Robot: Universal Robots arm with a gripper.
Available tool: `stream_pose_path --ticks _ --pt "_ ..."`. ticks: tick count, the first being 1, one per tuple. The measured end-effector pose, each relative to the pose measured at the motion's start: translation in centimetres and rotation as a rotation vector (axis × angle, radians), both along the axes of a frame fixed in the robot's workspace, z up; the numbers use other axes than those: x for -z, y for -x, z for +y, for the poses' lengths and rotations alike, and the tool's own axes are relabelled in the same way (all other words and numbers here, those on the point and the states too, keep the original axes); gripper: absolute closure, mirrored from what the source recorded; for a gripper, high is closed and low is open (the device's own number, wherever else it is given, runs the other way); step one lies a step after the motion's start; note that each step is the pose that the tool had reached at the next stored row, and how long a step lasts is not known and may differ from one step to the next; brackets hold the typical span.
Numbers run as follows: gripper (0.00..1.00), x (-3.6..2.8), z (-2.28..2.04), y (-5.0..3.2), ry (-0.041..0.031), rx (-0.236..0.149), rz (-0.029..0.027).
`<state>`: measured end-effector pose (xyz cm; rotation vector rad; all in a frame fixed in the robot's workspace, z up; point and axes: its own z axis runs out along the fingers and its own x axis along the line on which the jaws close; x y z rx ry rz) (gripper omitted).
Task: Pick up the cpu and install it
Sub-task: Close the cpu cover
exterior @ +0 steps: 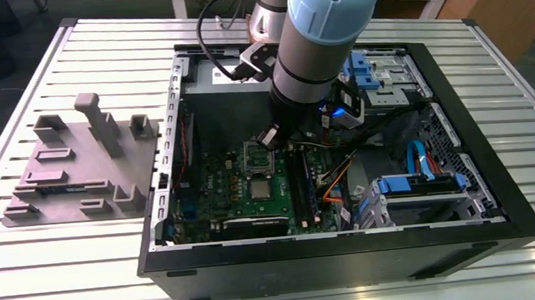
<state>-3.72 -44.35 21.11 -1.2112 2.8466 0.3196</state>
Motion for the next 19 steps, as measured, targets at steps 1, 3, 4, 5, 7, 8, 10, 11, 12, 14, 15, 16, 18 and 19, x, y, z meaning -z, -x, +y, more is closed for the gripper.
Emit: stream_pose_path --ticks 1,3,4,5,7,8,10,11,12,14,15,16,18,19 --pt "0.90 -0.01 0.00 0.00 0.0013 0.000 0.0000" --pt "0.90 -0.06 0.00 0.00 0.0052 0.000 0.0001" --pt "0.90 -0.10 0.00 0.01 0.0079 0.000 0.0001" --pt "0.90 -0.15 0.00 0.02 0.0120 0.000 0.0000" --pt "0.90 -0.25 0.00 0.04 0.0196 0.000 0.0001" --pt "0.90 -0.33 -0.01 0.06 0.0227 0.000 0.0001" --pt "0.90 -0.50 0.00 0.13 0.0280 0.000 0.0001" --pt "0.90 -0.59 0.00 0.15 0.0297 0.000 0.0001" --pt "0.90 -0.67 0.00 0.15 0.0308 0.000 0.0001" --pt "0.90 -0.85 0.00 0.17 0.0329 0.000 0.0001" --pt "0.90 -0.94 0.00 0.17 0.0337 0.000 0.0001" --pt "0.90 -1.04 0.00 0.18 0.0345 0.000 0.0000" --pt "0.90 -1.23 0.00 0.19 0.0360 0.000 0.0000" --pt "0.90 -1.31 0.00 0.20 0.0371 0.000 0.0000"
